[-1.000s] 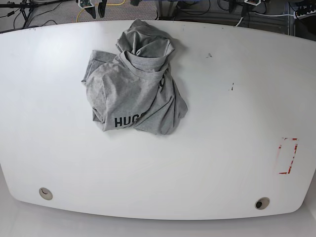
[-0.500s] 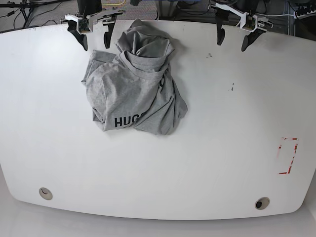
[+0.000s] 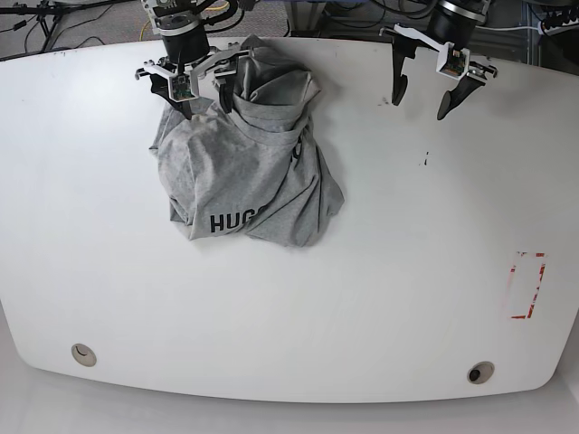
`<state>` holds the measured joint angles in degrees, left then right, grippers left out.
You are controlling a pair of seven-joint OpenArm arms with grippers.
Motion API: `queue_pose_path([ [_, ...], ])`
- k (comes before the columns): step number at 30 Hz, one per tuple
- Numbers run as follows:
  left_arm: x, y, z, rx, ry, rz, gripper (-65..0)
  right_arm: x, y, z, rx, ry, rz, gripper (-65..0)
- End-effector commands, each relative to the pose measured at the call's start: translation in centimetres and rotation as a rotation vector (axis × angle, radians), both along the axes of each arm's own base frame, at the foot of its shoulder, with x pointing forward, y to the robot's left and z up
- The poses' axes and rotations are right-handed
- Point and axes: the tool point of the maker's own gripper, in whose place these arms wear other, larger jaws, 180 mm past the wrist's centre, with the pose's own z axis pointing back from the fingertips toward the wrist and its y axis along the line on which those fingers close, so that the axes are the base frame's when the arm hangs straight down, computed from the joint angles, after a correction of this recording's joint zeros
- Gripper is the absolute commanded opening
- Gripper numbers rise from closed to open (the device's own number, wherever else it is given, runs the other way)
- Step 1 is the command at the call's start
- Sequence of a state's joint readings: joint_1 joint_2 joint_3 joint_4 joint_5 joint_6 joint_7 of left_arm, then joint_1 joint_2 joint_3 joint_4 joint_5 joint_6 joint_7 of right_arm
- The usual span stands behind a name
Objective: Fold the T-shirt properly
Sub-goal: 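Move both grippers in and lower the right gripper onto the grey T-shirt, then close the right gripper on the crumpled grey T-shirt fabric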
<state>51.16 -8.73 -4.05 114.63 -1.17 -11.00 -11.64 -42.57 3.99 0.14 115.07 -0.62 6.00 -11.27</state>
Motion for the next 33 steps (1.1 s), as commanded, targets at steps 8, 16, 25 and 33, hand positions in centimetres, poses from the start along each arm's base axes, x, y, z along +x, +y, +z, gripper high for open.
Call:
queue_pose_path([
  [8, 0.4, 1.3, 1.1, 0.022, -0.046, 0.029, -23.5, 1.4, 3.1, 0.1, 0.040, 0.029, 0.069, -27.7],
  [16, 0.4, 1.6, 1.1, 0.029, -0.046, 0.034, -23.6, 1.3, 3.3, -1.2, 0.039, 0.063, 0.077, -27.7],
  [25, 0.4, 2.4, 1.1, 0.045, -0.047, 0.049, -23.6, 0.4, 3.2, -2.7, 0.036, 0.107, 0.075, -27.9],
  [33, 0.4, 2.4, 1.1, 0.045, -0.046, 0.049, -23.6, -0.1, 3.1, -3.5, 0.032, 0.133, 0.075, -28.9],
])
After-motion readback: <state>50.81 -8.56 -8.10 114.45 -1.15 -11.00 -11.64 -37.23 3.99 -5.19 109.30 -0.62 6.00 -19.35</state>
